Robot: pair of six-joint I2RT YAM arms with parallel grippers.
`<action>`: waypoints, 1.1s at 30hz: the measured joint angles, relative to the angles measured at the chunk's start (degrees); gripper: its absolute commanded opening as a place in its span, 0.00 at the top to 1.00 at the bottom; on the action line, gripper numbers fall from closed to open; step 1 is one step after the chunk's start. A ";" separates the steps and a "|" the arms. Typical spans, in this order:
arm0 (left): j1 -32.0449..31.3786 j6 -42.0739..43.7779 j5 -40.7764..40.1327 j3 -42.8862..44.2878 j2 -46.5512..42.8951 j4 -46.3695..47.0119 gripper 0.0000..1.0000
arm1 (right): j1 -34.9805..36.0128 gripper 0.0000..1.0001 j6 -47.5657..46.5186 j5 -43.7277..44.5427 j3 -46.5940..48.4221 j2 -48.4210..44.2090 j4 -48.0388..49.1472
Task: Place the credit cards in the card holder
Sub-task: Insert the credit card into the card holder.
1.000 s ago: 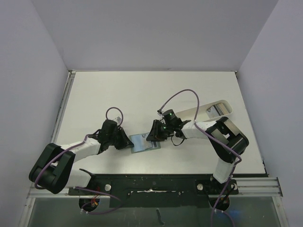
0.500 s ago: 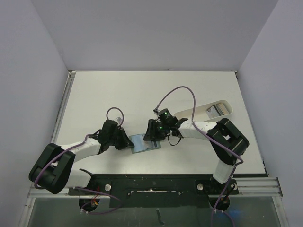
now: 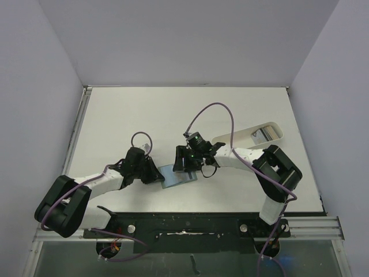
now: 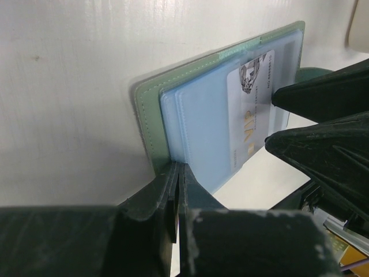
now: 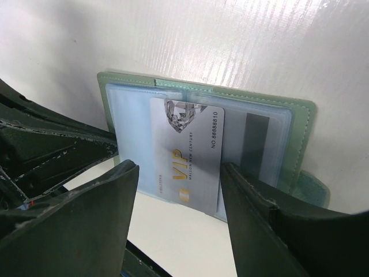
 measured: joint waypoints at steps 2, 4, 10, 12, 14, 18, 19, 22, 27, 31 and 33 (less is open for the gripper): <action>-0.17 -0.09 0.00 -0.26 -0.28 0.04 1.00 | 0.44 0.39 -0.35 0.17 0.11 0.00 -0.11; -0.28 -0.26 0.09 -0.79 -0.59 0.46 1.00 | 0.83 0.39 -0.63 0.22 0.15 0.00 -0.09; -0.28 -0.74 0.13 -1.46 -0.92 1.55 1.00 | 1.55 0.39 -0.92 0.26 0.17 0.02 0.04; -0.28 -0.87 0.11 -1.46 -0.94 1.57 1.00 | 1.60 0.39 -1.05 -0.22 0.17 0.28 0.55; -0.28 -0.92 0.11 -1.46 -0.94 1.57 1.00 | 1.64 0.39 -1.09 -1.36 0.17 0.79 2.01; -0.35 -1.16 0.04 -1.49 -0.92 1.64 1.00 | 1.68 0.39 -1.25 -4.02 -1.09 1.27 6.93; -0.35 -1.22 0.04 -1.49 -0.87 1.66 1.00 | 1.68 0.39 -1.25 -4.70 -1.60 1.40 8.11; -0.42 -1.31 -0.04 -1.49 -0.87 1.70 1.00 | 1.70 0.39 -1.25 -6.40 -2.10 2.10 10.58; -0.59 -1.33 -0.04 -1.49 -0.87 1.70 1.00 | 1.75 0.44 -1.29 -7.54 -2.38 2.56 12.59; -0.61 -1.31 -0.22 -1.42 -0.87 1.53 1.00 | 1.95 0.49 -1.46 -7.56 -2.84 2.56 13.38; -0.61 -1.31 -0.28 -1.36 -0.87 1.40 1.00 | 1.99 0.50 -1.66 -7.54 -3.23 2.51 13.73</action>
